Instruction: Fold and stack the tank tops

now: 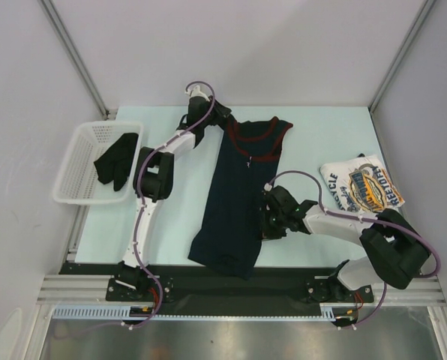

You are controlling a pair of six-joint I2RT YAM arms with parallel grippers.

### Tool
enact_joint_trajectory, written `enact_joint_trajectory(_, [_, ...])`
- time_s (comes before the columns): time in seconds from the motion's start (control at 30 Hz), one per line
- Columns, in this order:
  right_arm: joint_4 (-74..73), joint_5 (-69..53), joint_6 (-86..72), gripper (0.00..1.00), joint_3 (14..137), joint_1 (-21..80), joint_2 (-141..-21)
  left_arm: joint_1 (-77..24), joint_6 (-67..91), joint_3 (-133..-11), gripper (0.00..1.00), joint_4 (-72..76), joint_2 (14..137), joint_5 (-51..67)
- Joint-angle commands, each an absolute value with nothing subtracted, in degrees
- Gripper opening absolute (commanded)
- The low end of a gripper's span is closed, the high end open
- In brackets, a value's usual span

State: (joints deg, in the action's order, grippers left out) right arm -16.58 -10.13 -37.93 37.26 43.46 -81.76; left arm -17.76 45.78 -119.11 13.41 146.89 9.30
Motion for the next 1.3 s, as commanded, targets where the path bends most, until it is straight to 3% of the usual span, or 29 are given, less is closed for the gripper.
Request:
enact_joint_trajectory(0.0, [-20.3,-10.7,-38.2,0.00,36.6,43.2,-79.6,-17.5,43.1,-121.6,0.36,20.7,147.1,8.1])
enact_joint_trajectory(0.17, [-21.3,-11.5,-38.0,0.00,36.7,43.0,-79.4,-16.4,42.6,-118.1,0.75,18.9,144.7,4.6])
enact_joint_trajectory(0.27, [-22.0,-12.1,-37.8,0.01,36.7,43.1,-79.2,-15.7,41.1,-118.6,0.84,19.0,144.5,6.2])
enact_joint_trajectory(0.43, [-22.2,-12.0,-37.9,0.14,36.4,43.1,-78.1,-15.3,40.0,-120.1,0.88,10.6,144.0,3.3])
enact_joint_trajectory(0.67, [-22.8,-12.0,-37.5,0.28,36.7,42.9,-77.3,-14.5,42.5,-117.6,0.98,3.6,141.6,8.3])
enact_joint_trajectory(0.9, [-24.3,-10.5,-35.7,0.53,38.7,41.5,-76.6,-14.5,40.6,-112.3,0.99,0.4,135.8,9.7])
enact_joint_trajectory(1.13, [-25.5,-12.0,-31.8,0.56,43.1,34.3,-76.2,-14.7,47.0,-116.4,1.00,-3.0,140.7,15.5])
enact_joint_trajectory(1.27, [-26.7,-12.4,-30.8,0.57,45.2,31.9,-75.9,-15.9,50.4,-114.4,1.00,-2.9,141.1,13.3])
